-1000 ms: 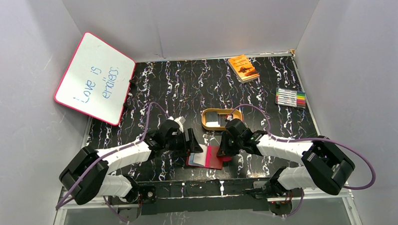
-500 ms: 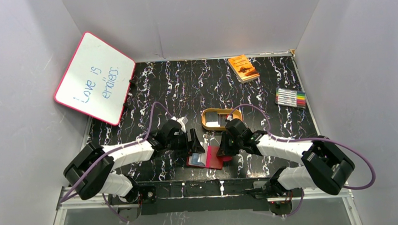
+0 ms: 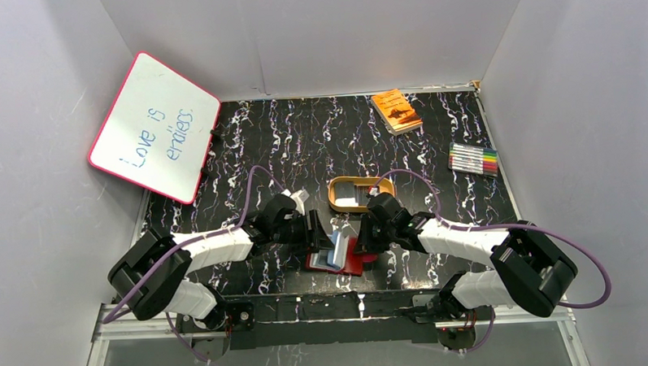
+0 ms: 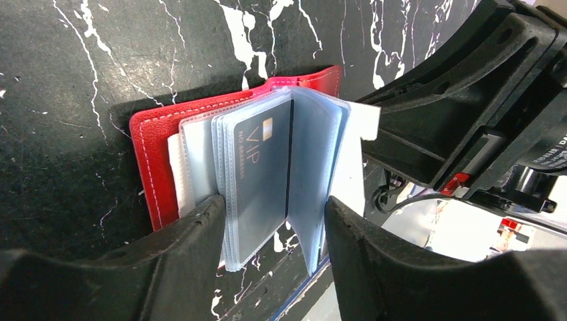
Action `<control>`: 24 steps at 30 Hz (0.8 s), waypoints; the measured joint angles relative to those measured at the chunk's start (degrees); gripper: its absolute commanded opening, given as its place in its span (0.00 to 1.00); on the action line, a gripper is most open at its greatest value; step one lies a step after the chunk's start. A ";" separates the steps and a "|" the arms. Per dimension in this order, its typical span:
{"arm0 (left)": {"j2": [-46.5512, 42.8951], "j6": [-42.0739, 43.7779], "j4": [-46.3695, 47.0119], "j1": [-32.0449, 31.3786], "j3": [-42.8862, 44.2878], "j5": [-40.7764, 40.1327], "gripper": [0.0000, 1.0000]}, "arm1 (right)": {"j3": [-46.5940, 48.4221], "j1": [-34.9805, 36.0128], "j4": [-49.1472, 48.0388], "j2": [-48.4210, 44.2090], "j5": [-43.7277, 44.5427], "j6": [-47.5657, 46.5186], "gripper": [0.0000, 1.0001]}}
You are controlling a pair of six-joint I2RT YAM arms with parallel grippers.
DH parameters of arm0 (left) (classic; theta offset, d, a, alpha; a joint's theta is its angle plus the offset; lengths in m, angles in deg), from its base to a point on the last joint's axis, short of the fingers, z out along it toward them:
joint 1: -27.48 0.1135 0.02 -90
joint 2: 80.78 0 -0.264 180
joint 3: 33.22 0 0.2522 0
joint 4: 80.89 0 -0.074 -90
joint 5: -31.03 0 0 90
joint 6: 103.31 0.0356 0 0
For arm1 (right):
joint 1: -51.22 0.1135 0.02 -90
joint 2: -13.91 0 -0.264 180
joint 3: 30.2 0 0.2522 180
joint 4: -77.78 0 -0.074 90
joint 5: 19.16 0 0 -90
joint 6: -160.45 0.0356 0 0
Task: Put the credit cards into the card holder
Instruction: Open the card holder at the center of the board.
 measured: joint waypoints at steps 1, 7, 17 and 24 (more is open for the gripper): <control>0.04 -0.11 0.26 0.02 0.00 0.15 0.47 | 0.00 0.00 0.00 0.00 0.00 -0.02 0.18; 0.07 -0.39 1.40 0.24 -0.02 0.94 0.35 | 0.00 0.00 0.00 0.00 0.00 0.00 0.18; -0.33 -2.03 5.42 0.37 -0.07 4.63 0.54 | 0.00 -0.02 0.00 -0.04 0.00 -0.02 0.18; -0.13 -3.45 9.92 -0.66 -0.17 7.43 0.45 | 0.00 0.04 -0.98 0.39 -0.33 0.00 0.19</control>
